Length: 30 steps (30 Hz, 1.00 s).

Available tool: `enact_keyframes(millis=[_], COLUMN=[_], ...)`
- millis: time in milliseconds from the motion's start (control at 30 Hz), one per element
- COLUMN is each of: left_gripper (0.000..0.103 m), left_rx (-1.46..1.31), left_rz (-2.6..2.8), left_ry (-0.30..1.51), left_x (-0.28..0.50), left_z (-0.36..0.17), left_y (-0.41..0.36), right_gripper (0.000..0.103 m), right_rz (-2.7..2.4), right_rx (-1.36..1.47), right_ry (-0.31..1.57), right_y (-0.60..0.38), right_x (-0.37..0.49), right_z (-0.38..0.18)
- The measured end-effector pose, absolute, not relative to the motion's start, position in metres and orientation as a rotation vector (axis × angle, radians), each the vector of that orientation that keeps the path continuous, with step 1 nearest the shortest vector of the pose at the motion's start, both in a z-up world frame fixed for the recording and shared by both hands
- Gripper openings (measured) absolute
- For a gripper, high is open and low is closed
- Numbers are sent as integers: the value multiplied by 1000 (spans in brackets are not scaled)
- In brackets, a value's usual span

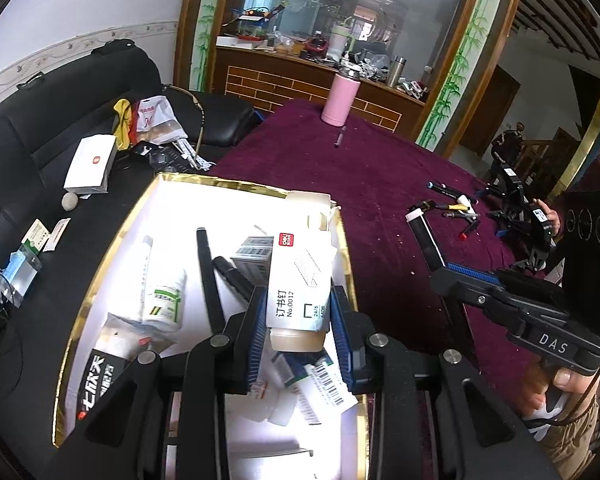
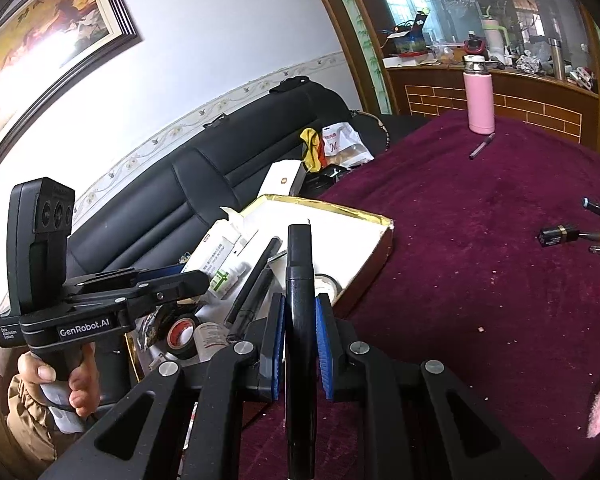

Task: Organize objects
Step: 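Carry the white lipstick box and black marker over to the white tray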

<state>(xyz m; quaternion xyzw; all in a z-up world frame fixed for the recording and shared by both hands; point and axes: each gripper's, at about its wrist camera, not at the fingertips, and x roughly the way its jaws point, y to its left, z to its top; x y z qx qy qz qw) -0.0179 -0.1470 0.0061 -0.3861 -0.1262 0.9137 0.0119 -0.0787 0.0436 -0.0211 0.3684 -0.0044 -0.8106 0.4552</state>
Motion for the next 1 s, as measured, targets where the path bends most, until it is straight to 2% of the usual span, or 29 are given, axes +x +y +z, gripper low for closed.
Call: enact_keyframes(millis=[733,1000], left_gripper=[30,30], left_rx=[-1256,-1263], left_rz=[2929,2943], left_ry=[-497,-462], left_x=[-11,-14], left_z=[-9,-8], left_y=[-215,-222], right_gripper=[16,16], right_rz=[-1952,-1930], right_rx=[939,939], right_ry=[37,66], right_y=[5,-15], right_x=[-72,-65], right_z=[-27,-27])
